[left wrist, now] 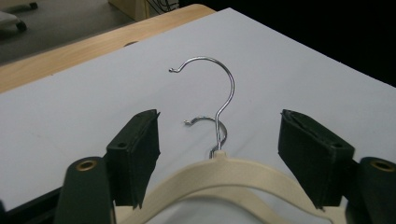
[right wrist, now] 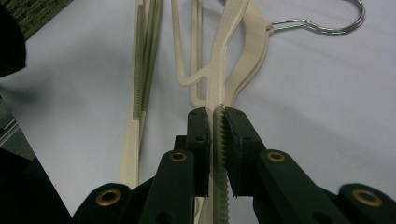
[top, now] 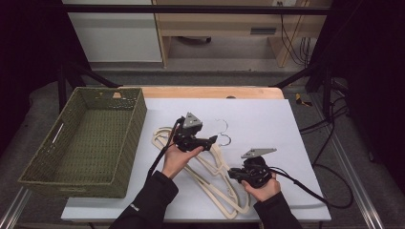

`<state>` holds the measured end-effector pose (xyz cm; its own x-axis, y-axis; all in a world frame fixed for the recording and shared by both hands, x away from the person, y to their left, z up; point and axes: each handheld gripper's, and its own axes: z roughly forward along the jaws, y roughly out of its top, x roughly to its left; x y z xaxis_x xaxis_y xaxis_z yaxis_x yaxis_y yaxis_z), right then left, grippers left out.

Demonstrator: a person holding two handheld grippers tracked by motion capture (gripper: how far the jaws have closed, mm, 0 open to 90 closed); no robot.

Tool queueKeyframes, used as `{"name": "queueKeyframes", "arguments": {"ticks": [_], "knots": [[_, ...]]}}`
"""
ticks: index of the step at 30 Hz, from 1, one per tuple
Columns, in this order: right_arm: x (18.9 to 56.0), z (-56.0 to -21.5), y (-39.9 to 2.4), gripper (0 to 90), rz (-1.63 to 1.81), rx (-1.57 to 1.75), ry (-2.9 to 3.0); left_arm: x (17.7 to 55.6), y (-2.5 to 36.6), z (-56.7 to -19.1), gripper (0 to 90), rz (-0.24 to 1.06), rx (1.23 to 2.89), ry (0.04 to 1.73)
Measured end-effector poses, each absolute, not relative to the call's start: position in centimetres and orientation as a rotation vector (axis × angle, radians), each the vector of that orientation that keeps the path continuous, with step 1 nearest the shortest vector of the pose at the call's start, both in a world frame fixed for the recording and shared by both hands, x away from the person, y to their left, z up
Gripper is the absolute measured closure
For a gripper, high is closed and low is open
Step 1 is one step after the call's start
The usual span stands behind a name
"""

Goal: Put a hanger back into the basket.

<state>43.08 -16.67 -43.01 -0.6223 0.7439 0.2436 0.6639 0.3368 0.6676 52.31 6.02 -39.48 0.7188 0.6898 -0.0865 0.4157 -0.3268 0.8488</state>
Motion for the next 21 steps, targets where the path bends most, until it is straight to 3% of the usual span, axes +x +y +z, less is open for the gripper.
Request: {"name": "queueKeyframes", "arguments": {"ticks": [6, 15, 21], "knots": [[43.0, -42.9, -16.7, 81.5, 1.172, 1.290, 2.482, 53.5, 4.6, -41.2, 48.7, 0.326, 2.018, 0.852], [42.8, -42.9, -16.6, 81.4, 1.161, 1.285, 2.490, 54.0, 4.1, -42.1, 79.8, 0.293, 2.075, 0.846], [42.8, -42.9, -16.6, 81.3, 1.174, 1.270, 2.501, 53.2, 4.1, -41.6, 82.5, 0.339, 2.091, 0.812]]}}
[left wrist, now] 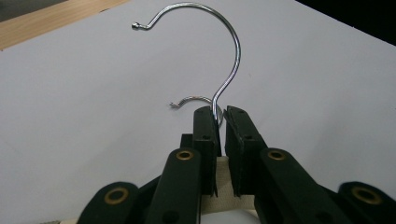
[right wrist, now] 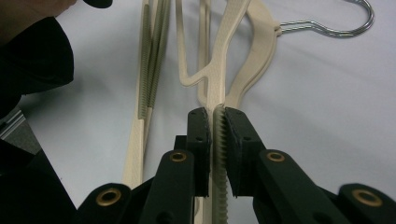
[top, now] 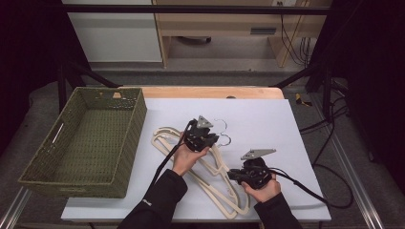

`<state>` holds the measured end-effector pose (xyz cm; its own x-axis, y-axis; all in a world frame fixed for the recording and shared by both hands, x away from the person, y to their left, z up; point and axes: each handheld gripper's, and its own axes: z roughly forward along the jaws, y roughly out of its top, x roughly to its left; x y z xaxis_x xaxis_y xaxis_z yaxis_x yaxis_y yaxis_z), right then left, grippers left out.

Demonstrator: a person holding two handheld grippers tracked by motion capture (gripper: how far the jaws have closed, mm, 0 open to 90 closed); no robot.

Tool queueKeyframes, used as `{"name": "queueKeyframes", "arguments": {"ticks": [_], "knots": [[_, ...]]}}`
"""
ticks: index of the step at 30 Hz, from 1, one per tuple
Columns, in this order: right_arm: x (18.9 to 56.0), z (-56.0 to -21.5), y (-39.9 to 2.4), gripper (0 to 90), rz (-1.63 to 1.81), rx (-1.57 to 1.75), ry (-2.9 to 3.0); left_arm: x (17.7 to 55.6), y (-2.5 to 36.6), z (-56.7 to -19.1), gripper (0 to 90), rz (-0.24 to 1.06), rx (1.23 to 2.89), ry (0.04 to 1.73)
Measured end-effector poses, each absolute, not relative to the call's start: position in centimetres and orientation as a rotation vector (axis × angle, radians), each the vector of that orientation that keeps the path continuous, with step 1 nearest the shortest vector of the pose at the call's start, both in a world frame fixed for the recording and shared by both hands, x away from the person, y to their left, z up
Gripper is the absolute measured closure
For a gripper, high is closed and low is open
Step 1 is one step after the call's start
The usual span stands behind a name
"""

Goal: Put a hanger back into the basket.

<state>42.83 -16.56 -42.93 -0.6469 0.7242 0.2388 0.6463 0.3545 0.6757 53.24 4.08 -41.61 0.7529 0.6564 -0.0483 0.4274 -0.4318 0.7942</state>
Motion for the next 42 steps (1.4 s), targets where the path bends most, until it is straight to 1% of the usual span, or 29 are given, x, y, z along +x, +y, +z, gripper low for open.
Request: {"name": "queueKeyframes", "arguments": {"ticks": [4, 5, 6, 9, 10, 11, 12, 13, 14, 16, 19, 21, 22, 24, 25, 26, 27, 28, 30, 31, 32, 33, 34, 35, 36, 37, 39, 41, 42], "knots": [[42.9, -42.9, -16.7, 80.1, 1.173, 1.253, 2.522, 52.4, 4.3, -41.2, 82.8, 0.372, 2.075, 0.800], [42.8, -42.9, -16.6, 76.6, 1.198, 1.256, 2.531, 51.8, 4.5, -40.9, 82.8, 0.397, 2.062, 0.787], [42.8, -42.9, -16.6, 76.6, 1.198, 1.256, 2.531, 51.8, 4.5, -40.9, 82.8, 0.397, 2.062, 0.787], [42.8, -42.5, -16.4, 65.2, 1.266, 1.215, 2.547, 50.8, 4.9, -40.4, 82.8, 0.419, 2.042, 0.774], [42.8, -42.5, -16.4, 65.2, 1.266, 1.215, 2.547, 50.5, 5.0, -40.3, 82.8, 0.422, 2.035, 0.773], [42.9, -42.1, -16.1, 57.1, 1.301, 1.194, 2.514, 49.8, 5.1, -40.0, 82.8, 0.430, 2.026, 0.763], [43.1, -41.9, -15.9, 53.7, 1.332, 1.162, 2.488, 49.5, 5.2, -39.9, 82.8, 0.438, 2.030, 0.753], [43.1, -41.9, -15.9, 53.7, 1.332, 1.162, 2.488, 49.5, 5.2, -39.9, 82.8, 0.438, 2.030, 0.753], [43.5, -41.5, -15.5, 53.8, 1.390, 1.121, 2.459, 49.0, 5.4, -39.6, 82.8, 0.445, 2.032, 0.745], [44.0, -41.2, -14.8, 56.1, 1.389, 1.107, 2.460, 48.8, 5.5, -39.5, 82.7, 0.444, 2.030, 0.742], [45.1, -41.3, -14.0, 62.4, 1.368, 1.118, 2.463, 48.3, 5.7, -39.4, 82.6, 0.419, 2.012, 0.724], [45.7, -41.5, -13.4, 72.6, 1.370, 1.130, 2.498, 48.2, 5.8, -39.4, 82.2, 0.415, 2.014, 0.715], [45.9, -41.6, -13.3, 80.2, 1.390, 1.146, 2.521, 48.2, 5.9, -39.4, 81.0, 0.408, 2.010, 0.712], [46.1, -41.7, -13.2, 81.4, 1.414, 1.189, 2.550, 48.1, 6.1, -39.3, 76.5, 0.399, 2.010, 0.705], [46.1, -41.7, -13.2, 81.4, 1.414, 1.189, 2.550, 48.0, 6.2, -39.2, 76.5, 0.397, 2.003, 0.700], [46.2, -41.7, -13.3, 81.9, 1.418, 1.206, 2.550, 47.8, 6.5, -38.9, 72.6, 0.398, 1.998, 0.692], [46.0, -41.6, -13.3, 83.6, 1.431, 1.206, 2.546, 47.7, 6.7, -38.7, 65.1, 0.396, 1.998, 0.685], [45.9, -41.4, -13.4, 84.6, 1.451, 1.206, 2.543, 47.1, 7.4, -38.1, 60.5, 0.393, 1.982, 0.679], [45.7, -41.1, -13.5, 86.4, 1.487, 1.182, 2.544, 46.9, 7.9, -37.8, 47.6, 0.395, 1.982, 0.682], [45.6, -40.9, -13.6, 86.9, 1.499, 1.179, 2.544, 46.3, 9.0, -37.1, 42.5, 0.410, 1.971, 0.688], [45.6, -40.9, -13.6, 86.9, 1.499, 1.179, 2.544, 46.3, 9.0, -37.1, 39.1, 0.410, 1.971, 0.688], [45.3, -40.5, -13.9, 87.0, 1.503, 1.157, 2.547, 45.7, 10.4, -36.4, 34.6, 0.445, 1.949, 0.690], [45.3, -40.5, -13.9, 87.0, 1.503, 1.157, 2.547, 45.7, 10.4, -36.4, 30.5, 0.445, 1.949, 0.690], [44.9, -40.2, -14.1, 87.1, 1.492, 1.134, 2.550, 45.1, 12.0, -35.8, 28.1, 0.433, 1.933, 0.690], [44.9, -40.2, -14.1, 87.1, 1.492, 1.134, 2.550, 45.1, 12.0, -35.8, 26.4, 0.433, 1.933, 0.690], [44.6, -39.9, -14.3, 87.1, 1.499, 1.104, 2.568, 44.4, 13.4, -35.5, 24.0, 0.429, 1.942, 0.677], [44.5, -39.7, -14.4, 87.1, 1.513, 1.086, 2.578, 44.0, 14.0, -35.5, 22.4, 0.430, 1.949, 0.672], [44.0, -39.1, -14.8, 87.1, 1.572, 0.993, 2.611, 43.2, 15.0, -35.7, 18.2, 0.420, 1.965, 0.671], [44.0, -39.1, -14.8, 87.1, 1.572, 0.993, 2.611, 42.9, 15.4, -35.9, 18.2, 0.408, 1.970, 0.665]]}}
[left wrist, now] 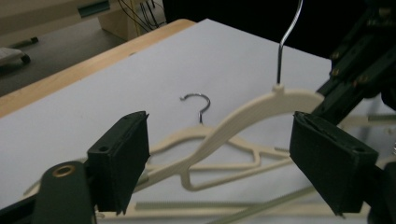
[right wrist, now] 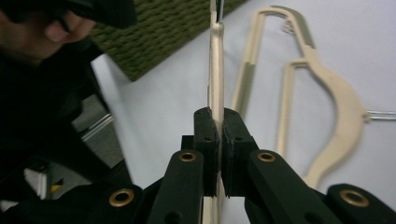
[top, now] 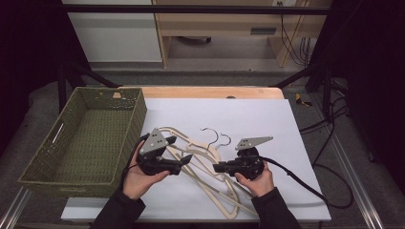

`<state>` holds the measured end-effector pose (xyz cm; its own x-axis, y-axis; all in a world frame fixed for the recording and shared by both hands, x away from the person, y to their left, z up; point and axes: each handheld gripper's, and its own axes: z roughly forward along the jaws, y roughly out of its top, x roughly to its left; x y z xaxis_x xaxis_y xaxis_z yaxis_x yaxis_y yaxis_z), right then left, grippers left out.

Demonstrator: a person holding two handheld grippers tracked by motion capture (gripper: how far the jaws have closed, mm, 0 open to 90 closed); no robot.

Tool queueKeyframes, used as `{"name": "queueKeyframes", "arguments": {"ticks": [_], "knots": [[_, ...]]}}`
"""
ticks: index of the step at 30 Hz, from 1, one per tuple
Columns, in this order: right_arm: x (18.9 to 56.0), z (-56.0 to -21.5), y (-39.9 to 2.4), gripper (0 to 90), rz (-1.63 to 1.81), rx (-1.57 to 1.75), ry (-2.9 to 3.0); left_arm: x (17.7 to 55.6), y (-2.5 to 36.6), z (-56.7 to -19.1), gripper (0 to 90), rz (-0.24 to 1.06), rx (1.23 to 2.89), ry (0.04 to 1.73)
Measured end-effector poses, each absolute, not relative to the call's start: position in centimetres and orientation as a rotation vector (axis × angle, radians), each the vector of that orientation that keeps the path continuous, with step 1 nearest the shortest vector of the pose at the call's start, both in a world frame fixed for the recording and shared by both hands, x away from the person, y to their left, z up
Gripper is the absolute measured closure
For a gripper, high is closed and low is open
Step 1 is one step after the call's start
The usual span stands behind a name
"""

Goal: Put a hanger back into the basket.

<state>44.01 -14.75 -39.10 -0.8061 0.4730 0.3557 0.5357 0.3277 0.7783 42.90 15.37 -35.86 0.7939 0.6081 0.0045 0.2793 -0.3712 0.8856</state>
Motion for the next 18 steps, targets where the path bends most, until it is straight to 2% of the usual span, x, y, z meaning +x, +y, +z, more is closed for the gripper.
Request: {"name": "queueKeyframes", "arguments": {"ticks": [4, 5, 9, 10, 14, 15, 17, 18], "knots": [[42.9, -38.5, -14.5, 87.1, -1.510, -0.815, -2.533, 42.0, 16.0, -36.8, 16.7, 0.372, 1.990, 0.635], [42.6, -38.6, -14.3, 87.1, -1.505, -0.786, -2.532, 42.0, 15.5, -37.1, 16.5, 0.377, 2.054, 0.618], [42.1, -38.7, -13.8, 87.1, -1.482, -0.730, -2.538, 42.0, 14.8, -37.6, 23.1, 0.353, 2.107, 0.553], [42.0, -38.8, -13.6, 87.1, -1.461, -0.699, -2.549, 42.0, 14.4, -38.0, 32.0, 0.356, 2.144, 0.531], [42.0, -39.0, -13.4, 87.1, -1.440, -0.665, -2.550, 41.9, 13.8, -38.5, 52.1, 0.303, 2.192, 0.499], [42.0, -39.1, -13.3, 87.1, -1.433, -0.654, -2.552, 41.9, 13.7, -38.6, 52.1, 0.299, 2.205, 0.488], [42.0, -39.2, -13.3, 86.9, -1.421, -0.655, -2.557, 41.8, 13.6, -38.6, 66.1, 0.294, 2.243, 0.467], [42.0, -39.2, -13.3, 86.7, -1.418, -0.656, -2.559, 41.7, 13.6, -38.5, 67.3, 0.289, 2.256, 0.458]]}}
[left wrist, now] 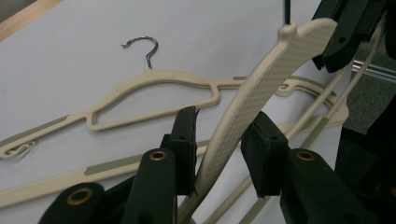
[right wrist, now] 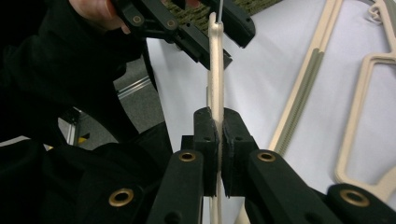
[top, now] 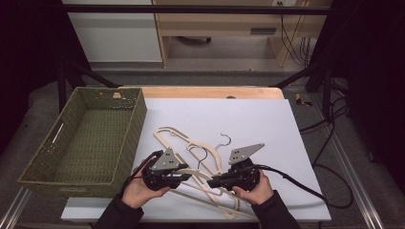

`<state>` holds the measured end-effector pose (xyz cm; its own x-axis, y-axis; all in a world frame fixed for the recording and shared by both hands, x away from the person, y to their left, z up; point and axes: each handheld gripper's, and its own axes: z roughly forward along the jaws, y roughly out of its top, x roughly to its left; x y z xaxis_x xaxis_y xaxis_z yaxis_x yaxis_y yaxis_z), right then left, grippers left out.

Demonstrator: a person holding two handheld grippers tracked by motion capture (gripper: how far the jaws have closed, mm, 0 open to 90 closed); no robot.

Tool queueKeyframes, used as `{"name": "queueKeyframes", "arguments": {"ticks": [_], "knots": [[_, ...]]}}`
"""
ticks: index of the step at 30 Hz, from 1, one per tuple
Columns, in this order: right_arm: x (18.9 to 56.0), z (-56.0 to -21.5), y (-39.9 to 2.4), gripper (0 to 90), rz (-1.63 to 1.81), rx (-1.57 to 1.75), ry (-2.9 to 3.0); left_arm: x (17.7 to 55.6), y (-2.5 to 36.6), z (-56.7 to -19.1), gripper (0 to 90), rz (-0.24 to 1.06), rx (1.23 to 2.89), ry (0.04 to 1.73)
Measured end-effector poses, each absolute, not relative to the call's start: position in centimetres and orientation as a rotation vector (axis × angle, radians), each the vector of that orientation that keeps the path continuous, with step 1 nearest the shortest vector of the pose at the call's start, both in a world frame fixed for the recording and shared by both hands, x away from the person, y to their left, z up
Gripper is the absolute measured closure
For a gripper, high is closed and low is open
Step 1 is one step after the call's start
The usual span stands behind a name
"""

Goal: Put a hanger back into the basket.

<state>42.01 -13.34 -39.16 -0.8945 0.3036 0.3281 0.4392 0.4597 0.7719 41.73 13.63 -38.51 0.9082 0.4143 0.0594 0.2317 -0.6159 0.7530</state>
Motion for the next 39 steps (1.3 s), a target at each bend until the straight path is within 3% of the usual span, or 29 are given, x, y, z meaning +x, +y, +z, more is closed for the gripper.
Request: {"name": "queueKeyframes", "arguments": {"ticks": [5, 7, 10, 13, 20, 25, 30, 39], "knots": [[42.0, -39.0, -13.5, 82.8, -1.428, -0.688, -2.595, 41.2, 13.5, -38.2, 71.9, 0.304, 2.263, 0.456], [41.8, -38.8, -13.7, 72.2, -1.490, -0.732, -2.646, 40.8, 13.6, -37.7, 77.4, 0.281, 2.235, 0.451], [41.7, -38.7, -13.8, 66.5, -1.558, -0.742, -2.670, 40.5, 13.7, -37.3, 80.2, 0.277, 2.217, 0.446], [41.5, -38.4, -14.0, 54.0, -1.678, -0.755, -2.703, 40.1, 14.0, -36.7, 83.6, 0.250, 2.181, 0.438], [41.3, -37.4, -15.4, 41.5, -1.806, -0.792, -2.746, 40.1, 15.0, -36.0, 84.6, 0.295, 2.096, 0.507], [41.6, -37.4, -17.5, 27.3, -1.873, -0.926, -2.748, 40.2, 16.9, -34.9, 85.0, 0.409, 2.009, 0.614], [42.5, -38.2, -19.3, 18.4, -1.918, -1.089, -2.692, 40.5, 18.6, -34.1, 85.2, 0.441, 1.957, 0.682], [42.9, -38.9, -21.0, 13.0, -1.901, -1.249, -2.686, 39.9, 20.8, -31.1, 85.4, 0.496, 1.880, 0.708]]}}
